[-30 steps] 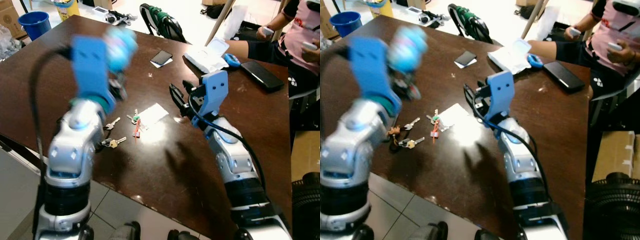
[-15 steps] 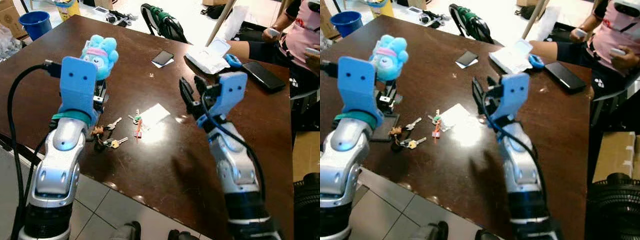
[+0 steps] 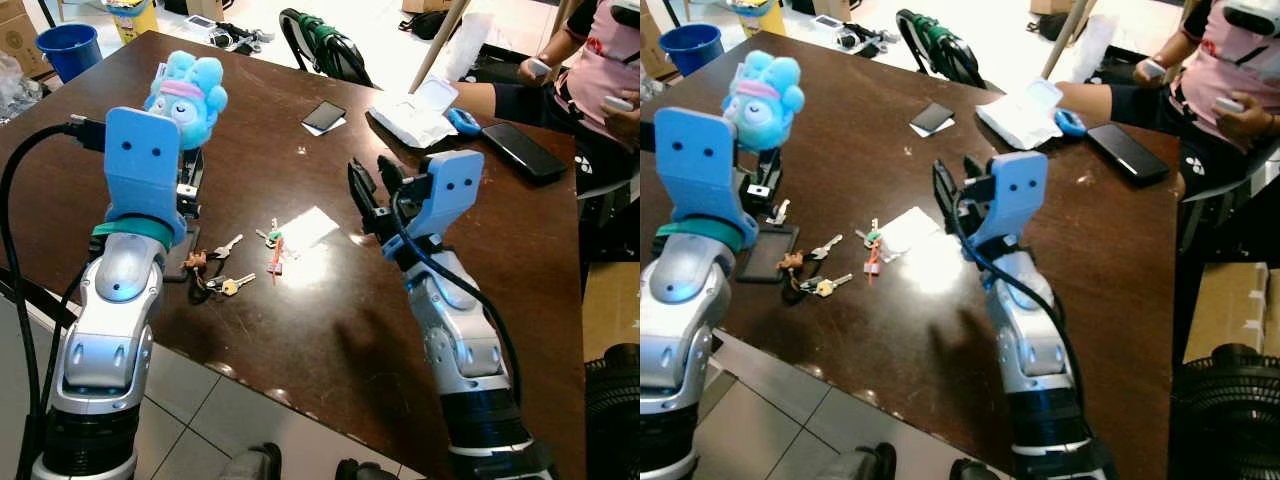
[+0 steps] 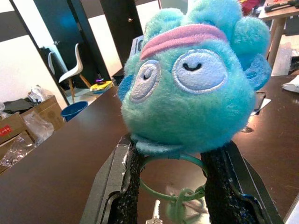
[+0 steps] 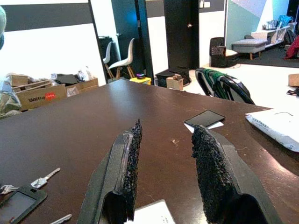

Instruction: Hang keys on a hook

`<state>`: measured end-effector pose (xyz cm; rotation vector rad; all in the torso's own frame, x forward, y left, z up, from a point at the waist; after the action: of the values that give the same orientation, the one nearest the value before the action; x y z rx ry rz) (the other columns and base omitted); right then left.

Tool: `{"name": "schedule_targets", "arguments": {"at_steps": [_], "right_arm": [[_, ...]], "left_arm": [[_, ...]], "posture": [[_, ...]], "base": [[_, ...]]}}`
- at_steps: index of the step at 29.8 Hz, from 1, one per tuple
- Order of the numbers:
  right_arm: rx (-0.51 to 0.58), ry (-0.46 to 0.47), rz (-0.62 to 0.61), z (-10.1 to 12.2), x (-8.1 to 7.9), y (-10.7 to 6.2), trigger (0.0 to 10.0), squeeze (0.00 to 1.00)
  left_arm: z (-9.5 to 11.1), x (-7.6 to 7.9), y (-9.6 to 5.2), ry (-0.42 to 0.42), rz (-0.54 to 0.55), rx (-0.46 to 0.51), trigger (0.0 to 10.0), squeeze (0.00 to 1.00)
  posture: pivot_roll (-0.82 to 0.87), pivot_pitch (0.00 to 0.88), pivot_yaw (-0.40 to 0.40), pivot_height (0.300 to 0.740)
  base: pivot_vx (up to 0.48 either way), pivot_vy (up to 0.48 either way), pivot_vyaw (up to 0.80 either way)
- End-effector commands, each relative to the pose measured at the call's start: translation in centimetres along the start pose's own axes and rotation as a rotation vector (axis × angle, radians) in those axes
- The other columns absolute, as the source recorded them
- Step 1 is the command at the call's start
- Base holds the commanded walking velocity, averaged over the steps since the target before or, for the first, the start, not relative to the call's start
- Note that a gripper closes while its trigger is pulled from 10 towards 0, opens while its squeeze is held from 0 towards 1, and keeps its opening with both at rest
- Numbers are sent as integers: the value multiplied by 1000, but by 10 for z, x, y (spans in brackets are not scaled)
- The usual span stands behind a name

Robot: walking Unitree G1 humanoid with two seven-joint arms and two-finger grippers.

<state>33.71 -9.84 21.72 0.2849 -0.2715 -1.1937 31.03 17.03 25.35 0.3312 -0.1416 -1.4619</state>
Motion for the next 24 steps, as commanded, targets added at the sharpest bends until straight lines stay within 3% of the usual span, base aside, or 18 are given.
{"name": "schedule_targets", "arguments": {"at_steps": [1,7,19,24], "right_arm": [[-20,-40,-10,-1,2,0,10000,0],[-7,-10,-13,-2,0,0,10000,0],[-4,8,-11,-2,0,0,10000,0],[-6,6,-6,-2,-1,0,10000,0]], "left_arm": [[-6,-1,0,-20,-2,-28,10000,0],[-11,4,0,-77,-61,-81,10000,0],[-12,8,0,-76,-75,-76,10000,0],[-12,8,0,-66,-75,-81,10000,0]], "posture": [[114,60,97,740],[120,61,100,740],[119,60,102,740],[121,61,100,740]], "base": [[0,0,0],[0,0,179],[0,0,0],[-259,0,0]]}}
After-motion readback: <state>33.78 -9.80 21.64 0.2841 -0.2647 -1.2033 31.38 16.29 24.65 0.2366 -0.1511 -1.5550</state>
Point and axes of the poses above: a point about 5 cm out from each wrist's last joint towards the gripper, its own y axis pointing out of the wrist towards the gripper, its own z axis along the axis of the wrist's last joint, x = y × z, the point moved 1 cm from there along y, pointing out of the wrist towards the gripper, and after that the axes turned 6 degrees about -y, right-handed, at the moved point
